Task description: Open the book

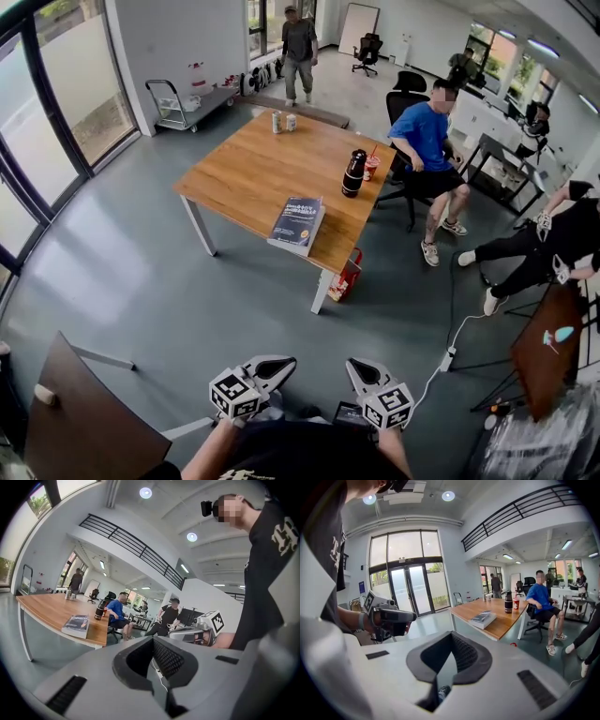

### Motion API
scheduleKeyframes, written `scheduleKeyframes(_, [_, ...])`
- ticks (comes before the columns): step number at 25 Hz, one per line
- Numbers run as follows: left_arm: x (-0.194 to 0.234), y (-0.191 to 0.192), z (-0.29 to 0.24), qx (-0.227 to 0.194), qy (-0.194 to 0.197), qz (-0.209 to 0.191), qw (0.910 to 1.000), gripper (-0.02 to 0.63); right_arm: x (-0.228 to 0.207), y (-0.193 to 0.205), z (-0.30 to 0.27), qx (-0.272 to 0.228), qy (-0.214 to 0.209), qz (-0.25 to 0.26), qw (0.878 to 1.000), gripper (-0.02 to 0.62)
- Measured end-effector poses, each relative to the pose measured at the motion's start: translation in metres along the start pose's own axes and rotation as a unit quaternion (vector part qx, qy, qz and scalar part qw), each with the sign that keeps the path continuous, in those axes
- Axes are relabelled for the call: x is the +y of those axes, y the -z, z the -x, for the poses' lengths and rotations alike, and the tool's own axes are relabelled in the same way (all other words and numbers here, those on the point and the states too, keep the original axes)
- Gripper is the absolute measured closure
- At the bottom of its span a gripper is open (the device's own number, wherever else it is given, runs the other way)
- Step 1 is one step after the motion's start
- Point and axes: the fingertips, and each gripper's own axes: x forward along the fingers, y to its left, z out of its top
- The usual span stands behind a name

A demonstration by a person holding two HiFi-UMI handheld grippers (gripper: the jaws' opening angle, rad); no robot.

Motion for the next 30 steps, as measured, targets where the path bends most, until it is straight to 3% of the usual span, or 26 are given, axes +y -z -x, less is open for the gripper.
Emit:
scheduleKeyframes(14, [0.093,-0.047,0.001,-0.025,-0.005,0.004,0.9997,0.600,-0.018,-0.052,-0.077,0.009,0.007,0.021,1.000,0.608])
scheduleKeyframes(30, [0.170,-0.070,0.042,-0.027,-0.011,0.012,0.9995,0.600,0.007,-0.083,-0.154,0.020,0.009,0.027,0.999,0.608])
